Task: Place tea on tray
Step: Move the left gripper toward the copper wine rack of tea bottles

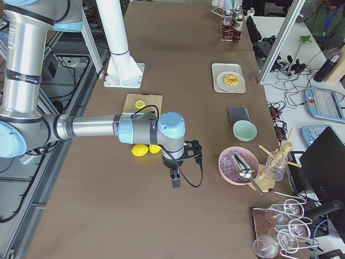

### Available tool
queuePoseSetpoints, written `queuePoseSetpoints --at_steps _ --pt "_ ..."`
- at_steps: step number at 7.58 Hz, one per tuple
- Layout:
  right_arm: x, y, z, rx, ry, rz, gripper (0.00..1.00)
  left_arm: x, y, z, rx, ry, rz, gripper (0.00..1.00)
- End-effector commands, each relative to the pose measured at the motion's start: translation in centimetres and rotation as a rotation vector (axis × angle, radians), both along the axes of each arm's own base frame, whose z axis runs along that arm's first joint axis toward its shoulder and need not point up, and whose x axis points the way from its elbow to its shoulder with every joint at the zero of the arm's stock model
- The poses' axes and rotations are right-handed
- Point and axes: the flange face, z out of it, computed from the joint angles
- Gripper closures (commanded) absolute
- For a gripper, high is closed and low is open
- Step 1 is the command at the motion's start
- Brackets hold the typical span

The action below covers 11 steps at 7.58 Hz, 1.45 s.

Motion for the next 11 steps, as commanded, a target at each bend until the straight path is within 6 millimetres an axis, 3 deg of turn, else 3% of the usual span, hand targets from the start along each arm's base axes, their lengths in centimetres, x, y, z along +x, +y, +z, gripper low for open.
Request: queuePoseSetpoints --at_steps 1,5,8,10,11 --pt "0.0 0.0 0.0 0.000 0.000 0.000 0.00 0.0 0.0 -0.2 0.004 -0.001 -0.001 0.02" --pt "0.0 0.1 0.0 0.000 -0.002 0.000 0.00 -0.1 0.1 -0.8 0.017 0.000 -0.004 0.02" --pt "0.0 -0.2 -1.6 0.034 0.000 0.000 0.00 -0.1 0.0 -0.9 0.018 0.009 -0.005 0.02" --pt "0.2 -0.4 -2.9 0.057 0.007 0.012 0.00 -0.2 -0.9 -2.0 0.039 0.009 -0.011 0.02" --pt "0.5 -1.9 -4.2 0.088 0.009 0.018 0.00 -0.3 -2.2 -3.3 0.073 0.008 -0.011 0.02"
